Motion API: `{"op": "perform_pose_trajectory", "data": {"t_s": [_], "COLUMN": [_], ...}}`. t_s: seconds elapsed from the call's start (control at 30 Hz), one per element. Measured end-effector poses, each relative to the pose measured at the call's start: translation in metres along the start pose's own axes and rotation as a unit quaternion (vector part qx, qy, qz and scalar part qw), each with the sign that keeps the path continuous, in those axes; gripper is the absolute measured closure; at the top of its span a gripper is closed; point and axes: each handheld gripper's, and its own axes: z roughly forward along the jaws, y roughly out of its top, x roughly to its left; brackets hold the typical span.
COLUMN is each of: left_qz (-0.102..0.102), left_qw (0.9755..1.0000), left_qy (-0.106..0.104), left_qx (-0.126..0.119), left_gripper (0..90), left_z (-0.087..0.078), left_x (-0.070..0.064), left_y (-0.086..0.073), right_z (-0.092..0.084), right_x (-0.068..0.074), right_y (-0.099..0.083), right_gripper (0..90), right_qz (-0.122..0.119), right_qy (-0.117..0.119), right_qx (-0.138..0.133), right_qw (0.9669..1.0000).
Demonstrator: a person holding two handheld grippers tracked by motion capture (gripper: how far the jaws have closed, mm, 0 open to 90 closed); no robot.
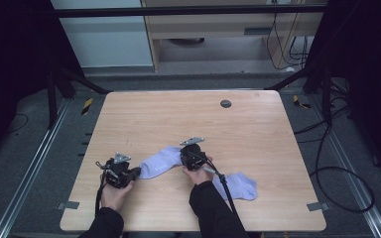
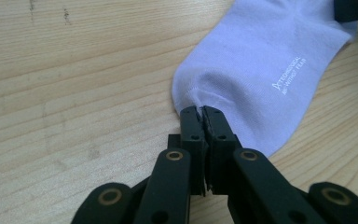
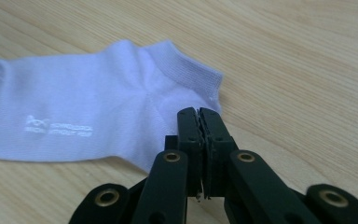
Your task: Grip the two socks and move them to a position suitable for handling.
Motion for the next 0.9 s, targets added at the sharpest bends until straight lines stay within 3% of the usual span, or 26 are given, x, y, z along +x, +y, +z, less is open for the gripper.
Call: {"op": "perform_pose_trajectory", "data": {"t_s": [0.1, 0.2, 0.23, 0.4, 0.53, 0.63, 0.73, 0.9], "left_qz": [0.002, 0.007, 0.015, 0.015, 0.024, 0.027, 0.026, 0.012], "left_qw": [0.9997, 0.9987, 0.9983, 0.9982, 0.9982, 0.9981, 0.9981, 0.998], "left_qy": [0.008, 0.027, 0.037, 0.048, 0.052, 0.054, 0.055, 0.053], "left_qx": [-0.025, -0.042, -0.042, -0.033, -0.016, -0.011, -0.011, -0.031], "left_gripper": [87.6, 87.6, 87.6, 87.5, 87.4, 87.2, 85.5, 78.9], "left_z": [-0.01, -0.018, -0.019, -0.016, -0.011, -0.009, -0.008, -0.014], "left_x": [0.002, 0.004, 0.004, 0.008, 0.008, 0.008, 0.009, 0.012], "left_y": [0.004, 0.006, 0.007, 0.007, 0.005, 0.005, 0.004, 0.004], "right_z": [-0.009, -0.019, -0.023, -0.037, -0.039, -0.037, -0.037, -0.045], "right_x": [0.005, 0.012, 0.015, 0.029, 0.036, 0.037, 0.035, 0.031], "right_y": [-0.001, -0.004, -0.006, -0.019, -0.029, -0.034, -0.037, -0.036], "right_gripper": [88.6, 88.5, 88.5, 88.3, 88.0, 87.3, 80.8, 75.4], "right_qz": [0.004, -0.011, -0.012, -0.005, -0.014, -0.01, -0.006, -0.007], "right_qy": [0.019, 0.023, 0.027, 0.052, 0.055, 0.056, 0.055, 0.048], "right_qx": [-0.018, -0.03, -0.034, -0.034, -0.026, -0.016, -0.009, -0.021], "right_qw": [0.9997, 0.9992, 0.999, 0.998, 0.998, 0.9983, 0.9984, 0.9986]}}
